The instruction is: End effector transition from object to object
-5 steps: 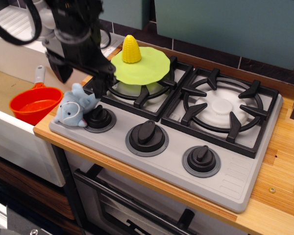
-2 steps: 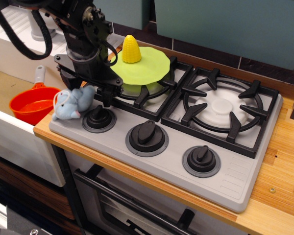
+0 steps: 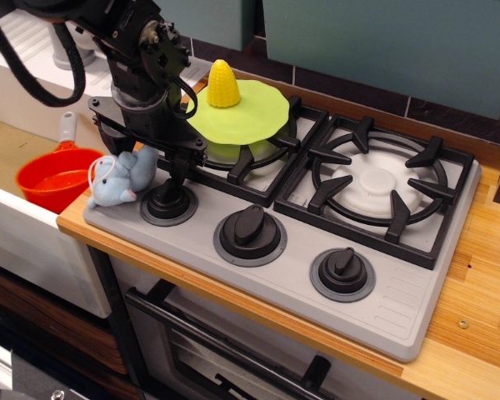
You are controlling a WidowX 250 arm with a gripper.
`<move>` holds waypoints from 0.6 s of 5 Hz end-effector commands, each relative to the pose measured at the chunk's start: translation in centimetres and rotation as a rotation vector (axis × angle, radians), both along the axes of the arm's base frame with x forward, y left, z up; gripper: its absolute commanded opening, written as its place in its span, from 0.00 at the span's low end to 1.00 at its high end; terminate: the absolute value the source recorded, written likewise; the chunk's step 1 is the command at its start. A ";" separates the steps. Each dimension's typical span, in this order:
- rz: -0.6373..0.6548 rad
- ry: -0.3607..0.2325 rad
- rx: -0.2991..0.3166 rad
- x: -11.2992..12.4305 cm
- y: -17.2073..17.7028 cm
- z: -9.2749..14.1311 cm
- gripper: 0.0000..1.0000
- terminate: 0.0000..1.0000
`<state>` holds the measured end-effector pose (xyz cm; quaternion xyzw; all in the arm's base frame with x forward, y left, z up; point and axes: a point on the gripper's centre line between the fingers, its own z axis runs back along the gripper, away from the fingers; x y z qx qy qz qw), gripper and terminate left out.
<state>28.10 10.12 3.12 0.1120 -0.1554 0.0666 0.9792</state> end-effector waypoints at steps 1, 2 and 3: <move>-0.006 -0.027 0.011 0.8 -0.2 0.7 1.00 0.00; -0.006 -0.027 0.011 0.8 -0.2 0.7 1.00 0.00; -0.006 -0.027 0.011 0.8 -0.2 0.7 1.00 1.00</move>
